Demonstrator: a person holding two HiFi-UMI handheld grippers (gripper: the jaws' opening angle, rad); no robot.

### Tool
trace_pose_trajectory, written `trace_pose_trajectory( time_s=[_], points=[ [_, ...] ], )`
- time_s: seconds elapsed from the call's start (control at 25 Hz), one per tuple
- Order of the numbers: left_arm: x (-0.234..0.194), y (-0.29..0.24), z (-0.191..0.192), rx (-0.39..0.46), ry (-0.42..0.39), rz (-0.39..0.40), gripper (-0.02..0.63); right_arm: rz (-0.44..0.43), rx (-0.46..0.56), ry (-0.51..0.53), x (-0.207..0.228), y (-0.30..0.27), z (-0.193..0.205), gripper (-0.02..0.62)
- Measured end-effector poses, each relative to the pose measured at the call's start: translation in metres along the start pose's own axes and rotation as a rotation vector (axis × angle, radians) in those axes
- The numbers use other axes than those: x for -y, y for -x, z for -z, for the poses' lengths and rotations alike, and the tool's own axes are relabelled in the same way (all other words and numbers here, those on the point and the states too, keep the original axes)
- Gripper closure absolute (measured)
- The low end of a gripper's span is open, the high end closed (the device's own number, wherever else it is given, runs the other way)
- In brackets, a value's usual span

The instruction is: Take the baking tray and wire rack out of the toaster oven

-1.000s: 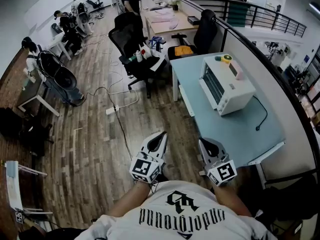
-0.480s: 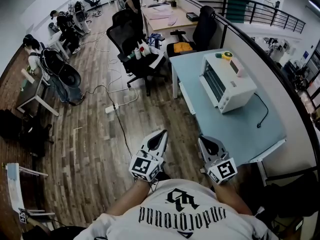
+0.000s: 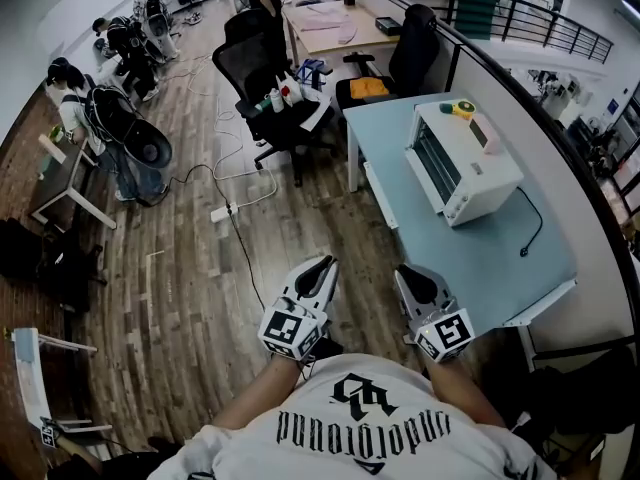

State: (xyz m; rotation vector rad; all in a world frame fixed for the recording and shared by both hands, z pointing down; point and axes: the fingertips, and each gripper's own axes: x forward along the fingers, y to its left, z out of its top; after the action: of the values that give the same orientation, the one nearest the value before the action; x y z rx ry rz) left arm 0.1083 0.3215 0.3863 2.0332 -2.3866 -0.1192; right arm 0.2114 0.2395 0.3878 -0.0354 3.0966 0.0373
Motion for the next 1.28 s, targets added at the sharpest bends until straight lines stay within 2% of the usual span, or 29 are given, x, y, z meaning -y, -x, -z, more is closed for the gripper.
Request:
trace_pose_trajectory(
  time_s=[0.28,0.44,0.68,0.96,1.28],
  points=[
    [-0.052,-0.019,0.005,-0.011,0.022,0.012,0.412,0.019,-0.004,-0.017,0.005,-0.054,0.006,0.436],
    [-0.088,-0.034,-0.001,-0.019,0.022,0.044,0.405,0.036,-0.001,-0.019,0.008,-0.094,0.002,0.392],
    [-0.139,-0.051,-0.015,-0.025,0.005,0.092,0.38,0.075,0.003,-0.009,0.009,-0.15,-0.007,0.364],
    [-0.189,-0.057,-0.008,-0.041,0.016,0.126,0.362,0.091,-0.008,-0.013,0.0,-0.203,0.004,0.351],
    [-0.22,-0.064,-0.005,-0.051,0.035,0.121,0.357,0.088,-0.04,-0.019,0.0,-0.234,0.011,0.348]
  ],
)
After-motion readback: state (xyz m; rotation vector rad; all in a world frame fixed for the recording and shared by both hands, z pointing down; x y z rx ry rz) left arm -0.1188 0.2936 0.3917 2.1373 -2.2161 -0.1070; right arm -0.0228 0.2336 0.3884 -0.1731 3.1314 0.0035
